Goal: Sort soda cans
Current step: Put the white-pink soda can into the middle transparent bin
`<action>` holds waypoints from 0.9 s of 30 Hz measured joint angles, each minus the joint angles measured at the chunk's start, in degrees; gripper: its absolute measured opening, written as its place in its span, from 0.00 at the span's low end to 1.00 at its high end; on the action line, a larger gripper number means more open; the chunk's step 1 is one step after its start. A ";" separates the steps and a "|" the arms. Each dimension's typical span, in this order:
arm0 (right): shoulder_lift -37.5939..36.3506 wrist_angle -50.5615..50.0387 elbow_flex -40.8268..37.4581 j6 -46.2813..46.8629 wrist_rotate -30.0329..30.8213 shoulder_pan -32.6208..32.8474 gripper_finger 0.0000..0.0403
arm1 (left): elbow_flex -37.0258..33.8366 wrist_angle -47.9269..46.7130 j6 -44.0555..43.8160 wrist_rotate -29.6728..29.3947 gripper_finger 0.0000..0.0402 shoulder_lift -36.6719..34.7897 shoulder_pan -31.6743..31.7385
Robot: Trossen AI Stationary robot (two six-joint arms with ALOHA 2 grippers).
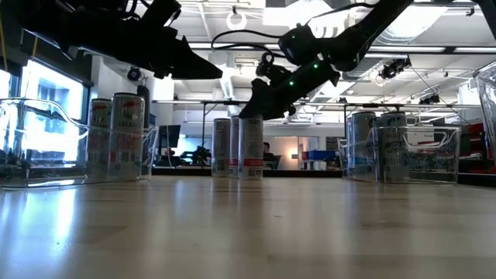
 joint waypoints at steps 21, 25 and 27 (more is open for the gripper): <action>-1.93 1.14 -0.25 -4.31 -15.15 16.34 0.59 | 0.04 -13.68 0.04 -17.75 0.75 -11.91 -9.26; -0.66 1.39 -0.27 -8.13 -15.38 21.01 0.59 | 0.04 -20.55 -3.18 -17.74 0.75 -16.72 -12.57; -0.65 2.61 -0.25 -9.83 -15.48 22.42 0.59 | 0.04 -26.02 -4.32 -17.71 0.75 -18.67 -14.52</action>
